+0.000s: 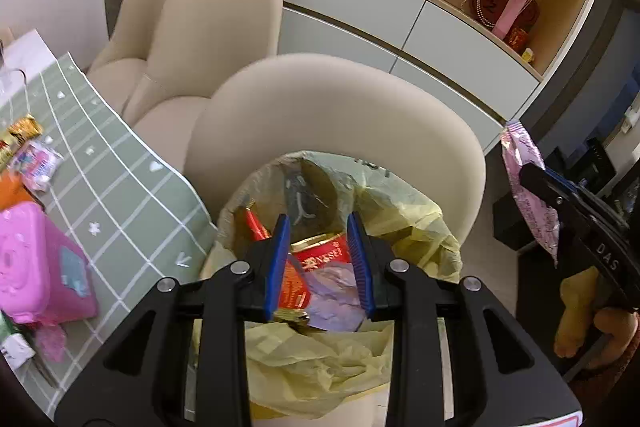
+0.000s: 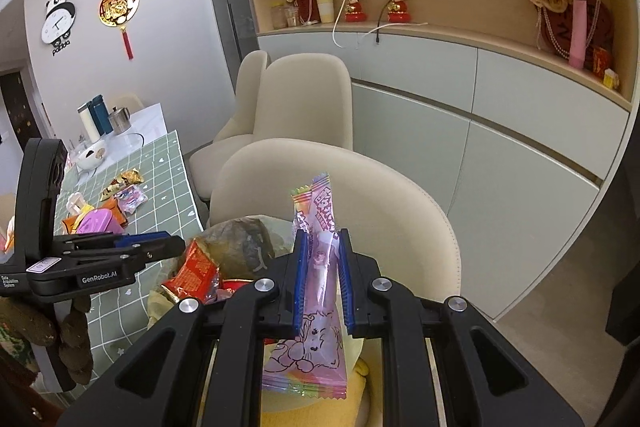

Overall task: Collect trash
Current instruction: 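Release the red packet into the bin while the right gripper carries the pink packet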

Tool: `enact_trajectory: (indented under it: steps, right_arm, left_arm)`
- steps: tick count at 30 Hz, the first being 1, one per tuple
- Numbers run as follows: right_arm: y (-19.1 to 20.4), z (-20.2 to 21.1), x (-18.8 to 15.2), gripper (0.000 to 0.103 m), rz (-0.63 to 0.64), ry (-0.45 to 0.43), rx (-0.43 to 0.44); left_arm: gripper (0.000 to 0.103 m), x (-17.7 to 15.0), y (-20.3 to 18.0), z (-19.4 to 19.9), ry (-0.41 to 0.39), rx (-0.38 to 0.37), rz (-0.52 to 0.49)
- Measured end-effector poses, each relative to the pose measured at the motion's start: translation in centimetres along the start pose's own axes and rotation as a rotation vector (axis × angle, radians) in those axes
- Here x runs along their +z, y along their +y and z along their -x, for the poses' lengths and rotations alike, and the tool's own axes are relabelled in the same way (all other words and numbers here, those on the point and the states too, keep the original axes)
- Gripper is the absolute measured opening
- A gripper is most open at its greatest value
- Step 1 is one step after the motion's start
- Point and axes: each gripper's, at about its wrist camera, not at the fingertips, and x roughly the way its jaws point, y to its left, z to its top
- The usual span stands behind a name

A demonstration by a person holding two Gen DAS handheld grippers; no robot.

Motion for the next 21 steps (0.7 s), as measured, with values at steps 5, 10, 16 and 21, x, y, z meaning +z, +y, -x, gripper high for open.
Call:
enact_trajectory:
  steps: [5,10,16,21]
  right_arm:
    - [0.3,-1.1,-0.3,0.015,-0.009,0.018,0.033]
    - [2.1,-2.8,-0.6,0.015,0.002,0.049,0.087]
    - [4.7,-5.3,-0.7,0.015,0.035,0.079,0.153]
    - [6.3,-7.5,-0.5,0.016,0.054,0.106,0.177]
  left_arm:
    - [0.046,-0.2,1.3,-0.1,0.013,-0.06,0.075]
    - [0.048,-0.3,2.4,2.0,-0.037,-0.007,0.086]
    - [0.049,-1.6,4.7,5.4,-0.086,0.106,0.082]
    - [0.049,-3.3,7.7,7.9,-0.096,0.173,0.14]
